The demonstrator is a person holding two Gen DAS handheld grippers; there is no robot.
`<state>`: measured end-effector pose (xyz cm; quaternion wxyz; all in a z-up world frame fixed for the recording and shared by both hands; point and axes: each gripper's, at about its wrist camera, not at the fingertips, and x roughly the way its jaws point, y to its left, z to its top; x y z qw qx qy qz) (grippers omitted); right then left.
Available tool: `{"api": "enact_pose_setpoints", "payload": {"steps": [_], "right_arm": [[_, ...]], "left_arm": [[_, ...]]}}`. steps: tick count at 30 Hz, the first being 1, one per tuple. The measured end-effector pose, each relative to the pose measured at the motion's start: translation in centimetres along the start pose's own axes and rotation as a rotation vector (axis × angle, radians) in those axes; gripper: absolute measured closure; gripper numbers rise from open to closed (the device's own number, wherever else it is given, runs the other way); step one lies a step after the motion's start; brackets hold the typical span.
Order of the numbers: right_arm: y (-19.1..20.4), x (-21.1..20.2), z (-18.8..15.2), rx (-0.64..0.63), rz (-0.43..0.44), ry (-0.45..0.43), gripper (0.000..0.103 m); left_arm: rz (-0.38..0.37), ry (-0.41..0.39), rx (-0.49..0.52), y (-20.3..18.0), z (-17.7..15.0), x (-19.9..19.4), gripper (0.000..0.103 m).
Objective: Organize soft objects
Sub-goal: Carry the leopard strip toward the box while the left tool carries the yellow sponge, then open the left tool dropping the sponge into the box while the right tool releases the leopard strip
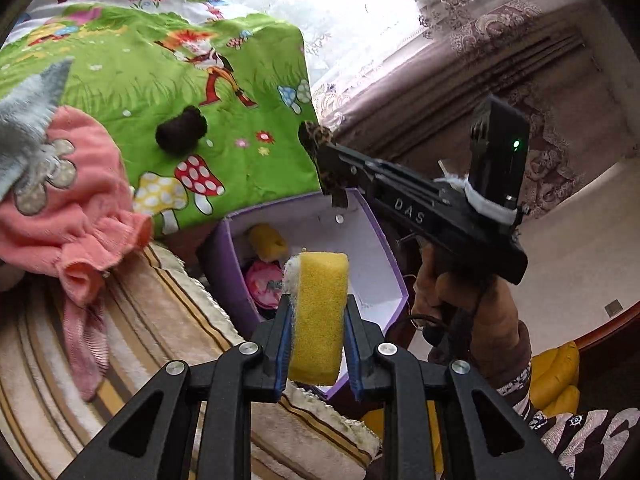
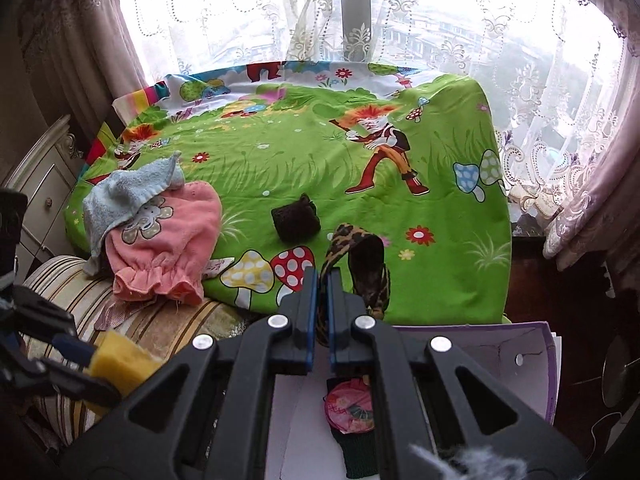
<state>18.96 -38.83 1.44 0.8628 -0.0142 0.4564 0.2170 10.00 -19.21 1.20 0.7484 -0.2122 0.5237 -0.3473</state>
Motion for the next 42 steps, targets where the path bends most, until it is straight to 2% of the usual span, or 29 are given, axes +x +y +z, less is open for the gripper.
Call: {"api": "enact_pose_setpoints", "payload": {"steps": [4, 8, 15, 18, 19, 20, 23, 25, 30, 32, 37, 42], "right_arm": [[-0.9, -1.1, -1.2, 0.012, -0.018, 0.004, 0.096], [-2.9, -2.2, -3.8, 0.057, -0.057, 0.03, 0.096], [-6.6, -3.0, -9.2, 0.167, -0.103, 0.102, 0.096], [-7.5, -3.3, -10.9, 0.194, -0.116, 0.12, 0.096], [-7.6, -3.4, -11.4, 0.2, -0.117, 0.125, 0.096], [-7.7, -3.3, -11.8, 0.2, -0.122, 0.133, 0.096], [-7.8, -2.9, -13.0, 0.192, -0.135, 0.166, 0.096], [-7.6, -2.4, -13.8, 0.192, -0.127, 0.194, 0.096], [-6.2, -0.3, -16.0, 0.141, -0.122, 0.288, 0.096], [-5.7, 0.9, -16.9, 0.119, -0.134, 0.335, 0.096], [-4.7, 3.1, -18.1, 0.104, -0.1, 0.413, 0.096], [-3.9, 4.9, -19.2, 0.09, -0.07, 0.485, 0.096]], "left_arm": [[-0.022, 0.098, 0.011, -1.5, -0.5, 4.0, 0.079], [-0.033, 0.192, 0.026, -2.9, -1.0, 7.5, 0.079], [0.014, 0.291, 0.02, -3.9, -2.2, 12.3, 0.078], [0.077, 0.323, 0.024, -3.9, -2.7, 13.4, 0.069], [0.089, 0.336, 0.023, -3.9, -2.8, 13.5, 0.061], [0.096, 0.34, 0.027, -3.8, -2.9, 13.4, 0.057], [0.129, 0.341, 0.063, -4.5, -3.1, 13.1, 0.05], [0.139, 0.323, 0.075, -4.6, -3.2, 12.6, 0.049], [0.079, 0.254, 0.048, -3.7, -2.7, 10.2, 0.049], [0.096, 0.213, 0.046, -3.3, -2.4, 8.9, 0.049], [0.108, 0.125, 0.009, -1.7, -1.5, 5.8, 0.046], [0.113, 0.081, -0.042, 0.1, -1.0, 4.1, 0.046]]}}
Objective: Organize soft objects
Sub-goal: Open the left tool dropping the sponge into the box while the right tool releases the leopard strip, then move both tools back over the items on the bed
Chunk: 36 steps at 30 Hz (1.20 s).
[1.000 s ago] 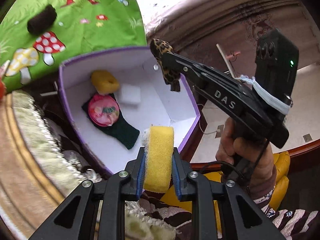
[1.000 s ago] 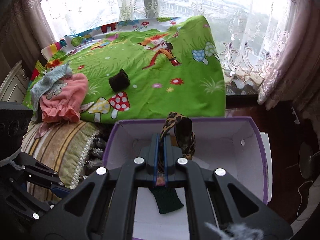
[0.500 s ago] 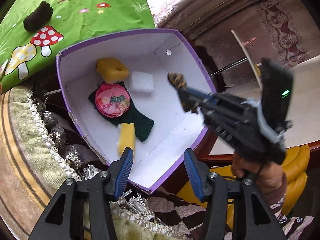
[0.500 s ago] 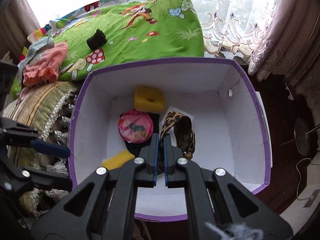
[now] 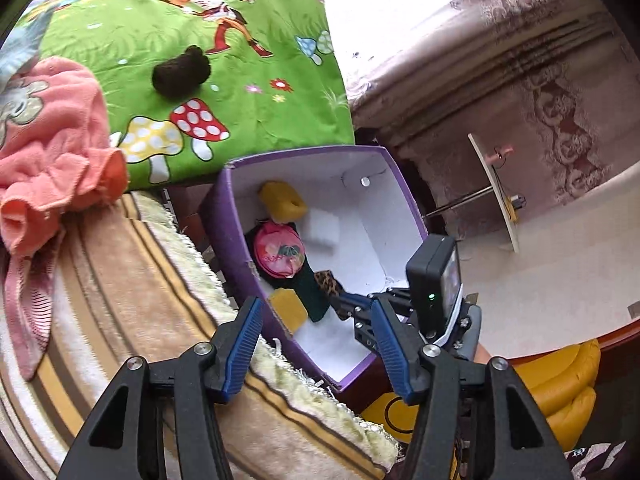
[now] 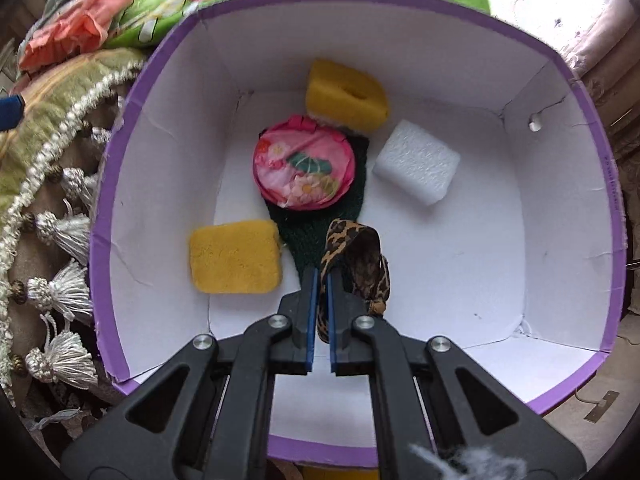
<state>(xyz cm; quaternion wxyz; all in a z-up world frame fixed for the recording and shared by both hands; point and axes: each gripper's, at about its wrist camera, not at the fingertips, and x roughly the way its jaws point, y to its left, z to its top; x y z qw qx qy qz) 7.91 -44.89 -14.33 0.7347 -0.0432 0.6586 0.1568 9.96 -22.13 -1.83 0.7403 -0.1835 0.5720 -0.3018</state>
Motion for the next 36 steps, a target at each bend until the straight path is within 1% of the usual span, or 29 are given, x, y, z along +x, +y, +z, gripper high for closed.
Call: {"api": "enact_pose_setpoints", "payload": {"steps": [4, 6, 7, 8, 9, 10, 11, 13, 16, 18, 21, 23, 27, 30, 32, 36], "right_arm": [[0.5, 1.1, -0.3, -0.011, 0.037, 0.035, 0.095], [0.4, 1.7, -0.2, -0.009, 0.037, 0.055, 0.091], [0.4, 1.9, -0.3, -0.011, 0.035, 0.064, 0.081], [0.4, 2.0, -0.4, -0.012, 0.035, 0.067, 0.065], [0.4, 1.9, -0.5, -0.01, 0.04, 0.07, 0.056], [0.4, 1.8, -0.6, -0.009, 0.048, 0.066, 0.042], [0.4, 1.5, -0.7, -0.009, 0.056, 0.053, 0.04], [0.8, 0.8, -0.4, 0.003, 0.076, 0.035, 0.04], [0.6, -0.5, 0.2, 0.018, 0.078, -0.003, 0.04], [0.8, -1.6, 1.2, 0.013, 0.078, -0.042, 0.039], [1.5, -3.2, 3.1, 0.001, 0.072, -0.108, 0.035], [2.3, -4.2, 4.6, -0.01, 0.084, -0.149, 0.031], [3.9, -5.3, 8.1, -0.036, 0.091, -0.216, 0.029], [5.3, -6.0, 11.6, -0.057, 0.09, -0.264, 0.028], [6.2, -5.9, 13.8, -0.074, 0.085, -0.286, 0.025], [8.0, -5.3, 17.4, -0.106, 0.055, -0.305, 0.024]], "left_arm": [[0.006, -0.021, -0.008, 0.5, -0.1, -0.7, 0.046], [0.004, -0.024, -0.01, 0.8, 0.0, -0.9, 0.046], [0.004, -0.025, -0.011, 0.9, 0.0, -0.9, 0.046], [0.004, -0.026, -0.013, 0.9, -0.1, -0.9, 0.046], [0.004, -0.027, -0.015, 1.0, -0.1, -0.9, 0.046], [0.004, -0.029, -0.014, 1.0, -0.1, -1.0, 0.046], [0.005, -0.032, -0.013, 1.0, -0.2, -1.2, 0.046], [0.006, -0.038, -0.011, 1.1, -0.2, -1.4, 0.045], [0.005, -0.062, -0.009, 1.2, -0.2, -1.9, 0.046], [0.004, -0.084, -0.008, 1.4, -0.3, -2.5, 0.046], [-0.005, -0.121, -0.009, 2.0, -0.5, -3.7, 0.046], [-0.007, -0.149, -0.013, 2.5, -0.8, -4.6, 0.046], [-0.002, -0.21, -0.037, 4.2, -1.5, -6.7, 0.046], [0.006, -0.255, -0.067, 5.8, -2.2, -8.5, 0.046], [0.018, -0.29, -0.091, 7.0, -2.7, -9.9, 0.046], [0.067, -0.379, -0.146, 9.4, -3.4, -13.1, 0.046]]}}
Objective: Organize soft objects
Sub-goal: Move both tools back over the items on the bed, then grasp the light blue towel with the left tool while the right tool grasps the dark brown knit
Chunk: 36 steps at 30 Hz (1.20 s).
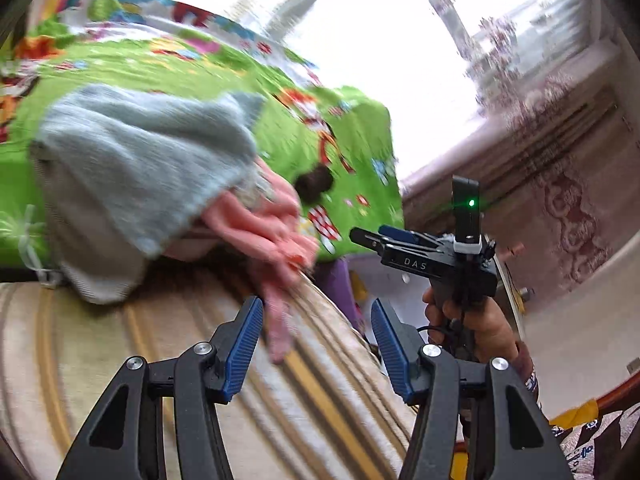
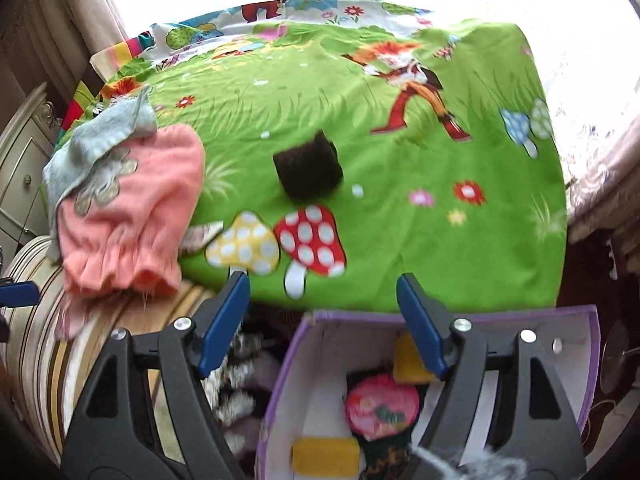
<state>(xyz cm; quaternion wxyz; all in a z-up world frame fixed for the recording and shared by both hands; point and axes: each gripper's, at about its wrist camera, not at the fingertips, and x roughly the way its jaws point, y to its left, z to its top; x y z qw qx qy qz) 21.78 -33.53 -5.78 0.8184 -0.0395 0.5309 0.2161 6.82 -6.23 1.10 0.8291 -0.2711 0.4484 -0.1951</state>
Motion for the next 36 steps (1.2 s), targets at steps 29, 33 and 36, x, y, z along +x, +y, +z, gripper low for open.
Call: {"api": "enact_pose_setpoints", "payload": {"steps": [29, 33, 36], "right_arm": [[2.2, 8.3, 7.1, -0.118, -0.053, -0.006, 0.025], [1.9, 8.5, 7.0, -0.104, -0.016, 0.002, 0.049], [1.8, 8.2, 6.9, -0.103, -0.009, -0.01, 0.055]], "left_arm": [[-0.024, -0.038, -0.399, 11.2, 3.6, 0.2, 0.085], [-0.02, -0.08, -0.371, 10.3, 4.3, -1.1, 0.093], [-0.022, -0.106, -0.354, 9.8, 4.7, -2.1, 0.093]]}}
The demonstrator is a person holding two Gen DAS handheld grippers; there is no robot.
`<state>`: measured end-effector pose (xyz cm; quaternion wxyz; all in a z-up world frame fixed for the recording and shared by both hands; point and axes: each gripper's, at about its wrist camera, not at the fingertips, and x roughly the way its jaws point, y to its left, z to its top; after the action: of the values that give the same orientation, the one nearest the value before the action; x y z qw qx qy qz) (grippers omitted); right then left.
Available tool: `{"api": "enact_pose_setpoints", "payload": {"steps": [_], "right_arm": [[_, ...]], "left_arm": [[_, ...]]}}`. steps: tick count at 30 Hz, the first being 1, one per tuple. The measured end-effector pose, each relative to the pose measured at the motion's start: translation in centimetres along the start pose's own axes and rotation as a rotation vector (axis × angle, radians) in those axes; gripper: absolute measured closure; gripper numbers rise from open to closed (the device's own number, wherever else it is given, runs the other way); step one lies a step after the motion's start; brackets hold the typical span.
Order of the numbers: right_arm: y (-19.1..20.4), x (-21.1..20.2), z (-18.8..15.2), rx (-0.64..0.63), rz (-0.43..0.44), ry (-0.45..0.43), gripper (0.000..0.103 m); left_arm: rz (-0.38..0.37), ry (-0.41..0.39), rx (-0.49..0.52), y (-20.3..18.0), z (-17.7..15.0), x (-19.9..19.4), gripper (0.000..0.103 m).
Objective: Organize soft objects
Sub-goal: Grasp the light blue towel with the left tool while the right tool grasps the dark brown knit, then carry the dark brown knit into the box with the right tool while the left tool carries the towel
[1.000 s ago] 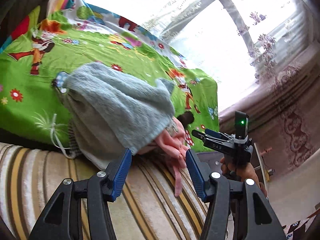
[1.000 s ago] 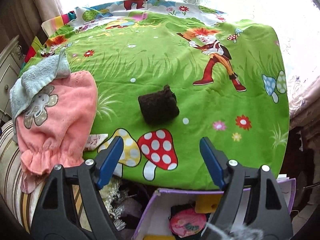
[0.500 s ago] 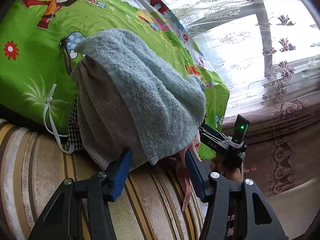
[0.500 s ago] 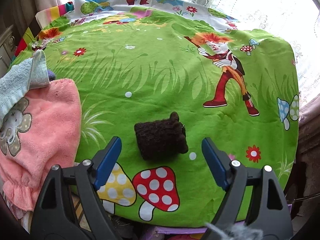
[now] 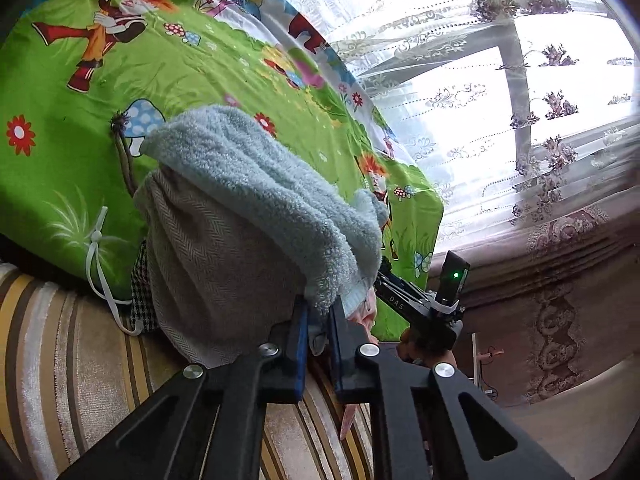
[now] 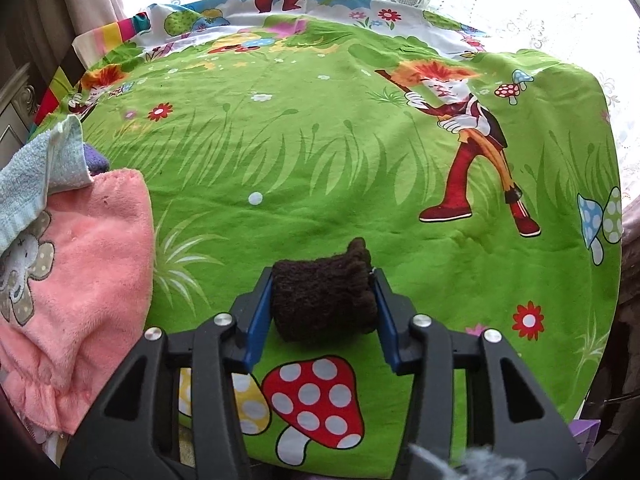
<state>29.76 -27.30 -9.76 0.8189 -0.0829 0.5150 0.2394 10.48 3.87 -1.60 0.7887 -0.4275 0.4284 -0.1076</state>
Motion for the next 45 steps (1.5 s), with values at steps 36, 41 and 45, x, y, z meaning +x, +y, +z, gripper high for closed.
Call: {"api": "enact_pose_setpoints", "payload": {"steps": [36, 41, 45], "right_arm": [[-6.1, -15.3, -12.0, 0.221, -0.044, -0.057, 0.063], [-8.2, -15.9, -16.3, 0.3, -0.078, 0.0, 0.063], [-9.0, -15.3, -19.4, 0.331, -0.106, 0.065, 0.063]], "left_arm": [[-0.262, -0.247, 0.382, -18.5, 6.3, -5.7, 0.096], [-0.305, -0.209, 0.412, -20.7, 4.7, -5.2, 0.096], [-0.324, -0.163, 0.442, -22.5, 2.8, -4.3, 0.096]]}}
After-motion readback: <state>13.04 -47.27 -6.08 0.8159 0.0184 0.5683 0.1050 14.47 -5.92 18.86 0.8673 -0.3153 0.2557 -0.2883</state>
